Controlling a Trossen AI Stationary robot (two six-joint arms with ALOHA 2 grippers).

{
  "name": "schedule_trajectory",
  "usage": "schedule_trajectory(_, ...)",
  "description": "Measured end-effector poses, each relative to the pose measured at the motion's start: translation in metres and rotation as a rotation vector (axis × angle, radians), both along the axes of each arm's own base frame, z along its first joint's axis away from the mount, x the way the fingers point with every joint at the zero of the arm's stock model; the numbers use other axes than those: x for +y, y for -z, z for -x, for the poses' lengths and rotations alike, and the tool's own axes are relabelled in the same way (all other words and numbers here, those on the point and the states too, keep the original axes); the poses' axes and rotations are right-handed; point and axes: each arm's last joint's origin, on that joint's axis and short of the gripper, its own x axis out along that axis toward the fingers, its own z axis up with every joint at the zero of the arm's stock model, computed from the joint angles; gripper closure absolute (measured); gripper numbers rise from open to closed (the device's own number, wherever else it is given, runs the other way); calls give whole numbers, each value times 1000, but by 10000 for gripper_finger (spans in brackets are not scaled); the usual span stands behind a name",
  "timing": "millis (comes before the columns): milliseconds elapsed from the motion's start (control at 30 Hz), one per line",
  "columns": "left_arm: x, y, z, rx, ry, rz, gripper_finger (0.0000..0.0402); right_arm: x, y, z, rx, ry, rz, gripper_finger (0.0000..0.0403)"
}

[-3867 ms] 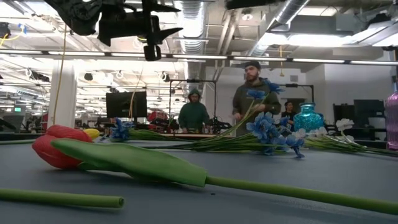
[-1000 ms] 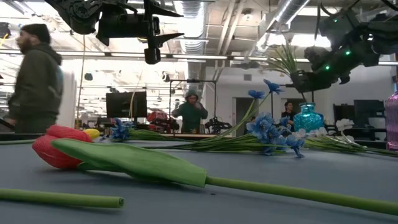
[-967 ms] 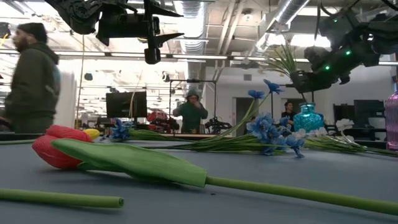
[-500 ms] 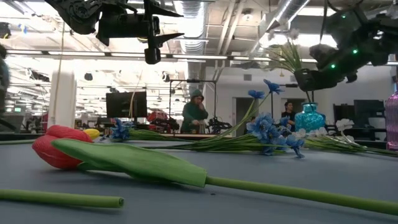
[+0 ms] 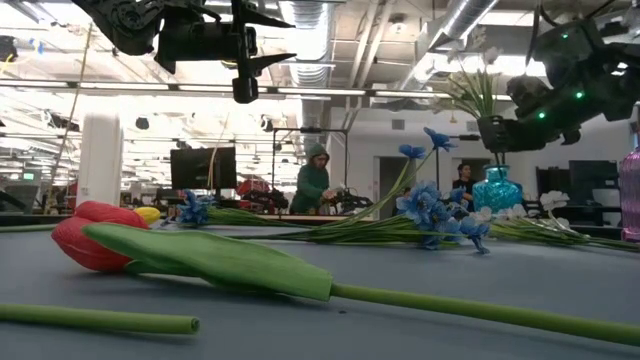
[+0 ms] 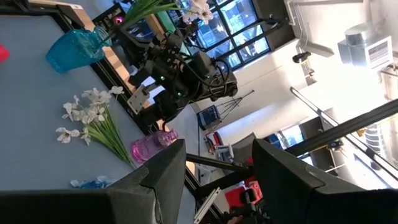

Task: Sort flowers into vase by color
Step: Put the bottom white flowers into the blue vase, then put the top yellow flower into the blue vase

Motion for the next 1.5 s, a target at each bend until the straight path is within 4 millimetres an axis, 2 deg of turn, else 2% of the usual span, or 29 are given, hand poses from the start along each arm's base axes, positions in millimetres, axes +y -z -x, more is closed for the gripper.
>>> schedule_trajectory(100, 0, 0, 0, 0, 0, 1, 228, 0, 1, 0, 5, -1, -4, 372)
schedule_trajectory(467, -2, 0, -1, 0, 7, 1, 228, 0, 1, 0, -10, -3, -7, 265)
schedule_trajectory(867, -2, 0, -1, 0, 8, 4, 228, 11, -7, -2, -86, -69, -4, 176)
schedule_trajectory(1033, -2, 0, -1, -1, 7, -12, 228, 18, -19, -1, 6, -144, -110, 164)
schedule_trajectory(1267, -2, 0, -1, -3, 8, -48, 228, 28, -41, 10, 152, -243, -387, 163)
schedule_trajectory(1367, -2, 0, -1, -5, 7, -65, 228, 30, -51, 12, 117, -249, -438, 163)
schedule_trajectory(1500, -3, 0, -1, -7, 25, -100, 228, 33, -67, 11, 64, -350, -495, 163)
